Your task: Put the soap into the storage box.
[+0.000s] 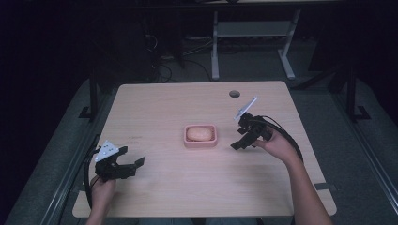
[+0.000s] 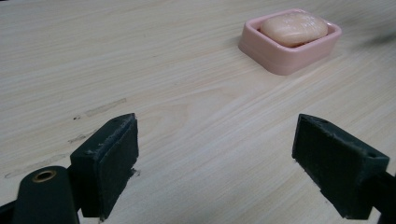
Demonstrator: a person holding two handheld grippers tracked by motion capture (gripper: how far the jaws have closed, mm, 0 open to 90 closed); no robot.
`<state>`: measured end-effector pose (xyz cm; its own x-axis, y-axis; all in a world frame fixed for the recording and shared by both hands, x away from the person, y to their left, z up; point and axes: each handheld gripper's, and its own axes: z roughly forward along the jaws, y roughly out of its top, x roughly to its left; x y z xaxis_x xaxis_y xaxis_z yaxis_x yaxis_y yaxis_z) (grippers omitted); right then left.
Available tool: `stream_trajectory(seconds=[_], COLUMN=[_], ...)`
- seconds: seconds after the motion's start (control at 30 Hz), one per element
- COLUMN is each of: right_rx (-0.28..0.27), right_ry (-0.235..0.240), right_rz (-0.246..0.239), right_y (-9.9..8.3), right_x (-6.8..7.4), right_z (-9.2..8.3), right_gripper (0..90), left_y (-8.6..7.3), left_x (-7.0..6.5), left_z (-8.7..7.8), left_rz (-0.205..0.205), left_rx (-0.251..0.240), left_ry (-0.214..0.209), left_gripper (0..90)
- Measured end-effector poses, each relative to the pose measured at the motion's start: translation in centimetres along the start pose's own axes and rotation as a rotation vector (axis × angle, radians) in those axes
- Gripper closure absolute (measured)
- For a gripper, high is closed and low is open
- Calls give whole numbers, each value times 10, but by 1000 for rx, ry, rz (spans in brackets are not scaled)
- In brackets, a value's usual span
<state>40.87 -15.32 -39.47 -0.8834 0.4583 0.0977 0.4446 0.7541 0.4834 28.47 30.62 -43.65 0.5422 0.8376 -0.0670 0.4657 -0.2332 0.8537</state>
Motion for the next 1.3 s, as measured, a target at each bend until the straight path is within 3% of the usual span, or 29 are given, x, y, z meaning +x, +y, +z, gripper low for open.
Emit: stream_trajectory(seconds=[0.6, 1.3], right_rx=[-7, -53], right_ry=[-13, -32], right_rz=[66, 112], right_y=[-42, -97], right_x=[7, 32], right_z=[-7, -9], right_gripper=[225, 227], left_y=[0, 0], left_x=[-2, -4], left_z=[2, 5], left_rz=[12, 16], left_rx=[9, 11], left_ry=[-2, -8], left_gripper=[142, 143])
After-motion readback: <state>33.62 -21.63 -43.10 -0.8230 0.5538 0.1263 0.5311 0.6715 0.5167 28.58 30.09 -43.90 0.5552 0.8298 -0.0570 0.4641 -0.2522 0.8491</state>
